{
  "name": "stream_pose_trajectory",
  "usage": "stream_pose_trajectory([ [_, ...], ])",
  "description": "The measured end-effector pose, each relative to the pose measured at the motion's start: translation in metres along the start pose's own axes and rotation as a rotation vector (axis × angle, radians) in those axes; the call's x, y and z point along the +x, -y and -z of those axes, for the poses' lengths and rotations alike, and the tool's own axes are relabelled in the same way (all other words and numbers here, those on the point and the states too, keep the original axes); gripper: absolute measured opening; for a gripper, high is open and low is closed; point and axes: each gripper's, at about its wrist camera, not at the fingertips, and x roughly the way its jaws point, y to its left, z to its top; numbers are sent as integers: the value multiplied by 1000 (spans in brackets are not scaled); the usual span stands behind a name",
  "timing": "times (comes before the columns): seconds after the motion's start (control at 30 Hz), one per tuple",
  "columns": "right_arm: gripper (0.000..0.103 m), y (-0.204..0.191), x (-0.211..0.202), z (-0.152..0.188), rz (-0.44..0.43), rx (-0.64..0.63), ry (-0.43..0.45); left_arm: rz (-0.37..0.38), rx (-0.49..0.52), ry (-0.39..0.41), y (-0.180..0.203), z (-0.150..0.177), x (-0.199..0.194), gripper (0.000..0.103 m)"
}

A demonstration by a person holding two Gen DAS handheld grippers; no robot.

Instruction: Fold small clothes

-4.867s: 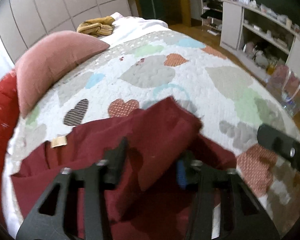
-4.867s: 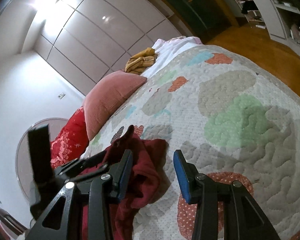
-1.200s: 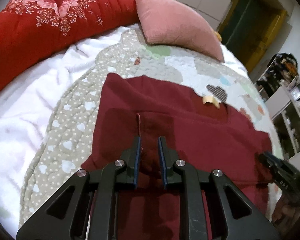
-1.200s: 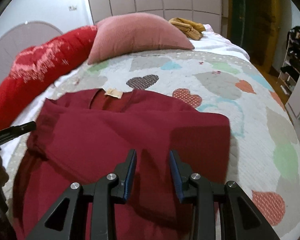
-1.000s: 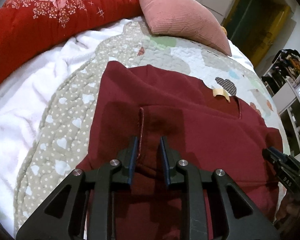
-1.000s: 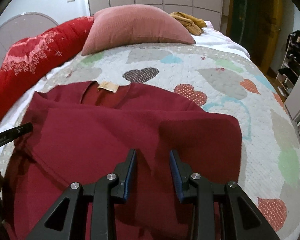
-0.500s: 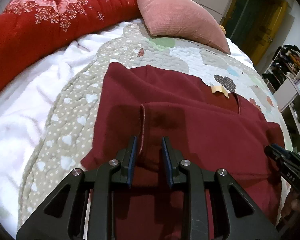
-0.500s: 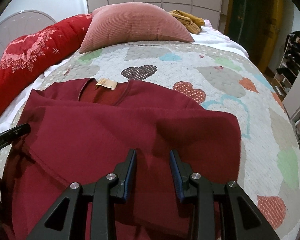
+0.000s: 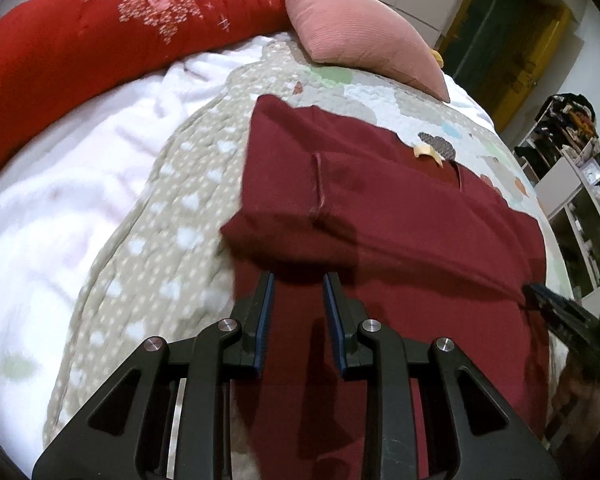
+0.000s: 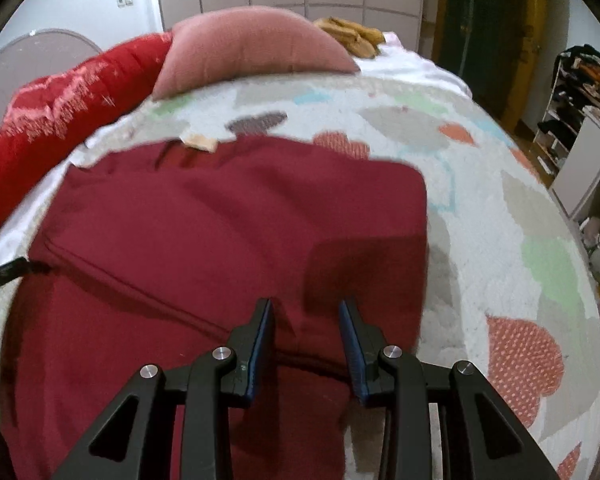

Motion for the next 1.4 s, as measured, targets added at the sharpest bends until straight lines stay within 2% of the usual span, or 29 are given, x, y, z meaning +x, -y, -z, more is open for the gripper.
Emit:
stream_pose_trajectory([
  [0.13, 34, 1, -11, 0, -15, 6, 4, 18, -5, -23, -11, 15, -13, 24],
  [0.2, 36, 0, -25, 4, -80, 19, 7, 19, -5, -20, -15, 21, -22, 24],
  [0.3, 46, -18, -52, 16, -293, -19, 14, 10, -4, -24, -24, 30, -31, 24],
  [0.43, 46, -75, -70, 48, -577, -137, -61, -5, -11, -31, -35, 42, -42, 24],
  [0.53, 46, -118, -78, 77, -724, -232, -124, -4, -20, -23, -42, 51, -56, 24],
  [0.6, 46, -141, -83, 95, -792, -280, -160, -6, -20, -17, -45, 56, -64, 24],
  [0.7, 46, -161, -89, 112, -819, -338, -184, -3, -21, -5, -50, 61, -76, 24],
  [0.83, 46, -177, -85, 124, -723, -400, -194, 9, -21, 10, -52, 71, -88, 24],
  [0.97, 46, -188, -87, 133, -761, -417, -207, 15, -13, 10, -52, 78, -97, 24],
  [1.1, 46, -203, -80, 136, -704, -410, -210, 24, -11, 18, -53, 81, -106, 24],
  [1.2, 45, -221, -92, 142, -787, -407, -191, 37, -22, 25, -55, 82, -113, 24],
  [1.3, 45, -257, -89, 151, -881, -430, -217, 52, -38, 20, -57, 81, -117, 24],
  [1.4, 45, -267, -76, 156, -896, -385, -268, 59, -39, 15, -59, 86, -120, 24],
])
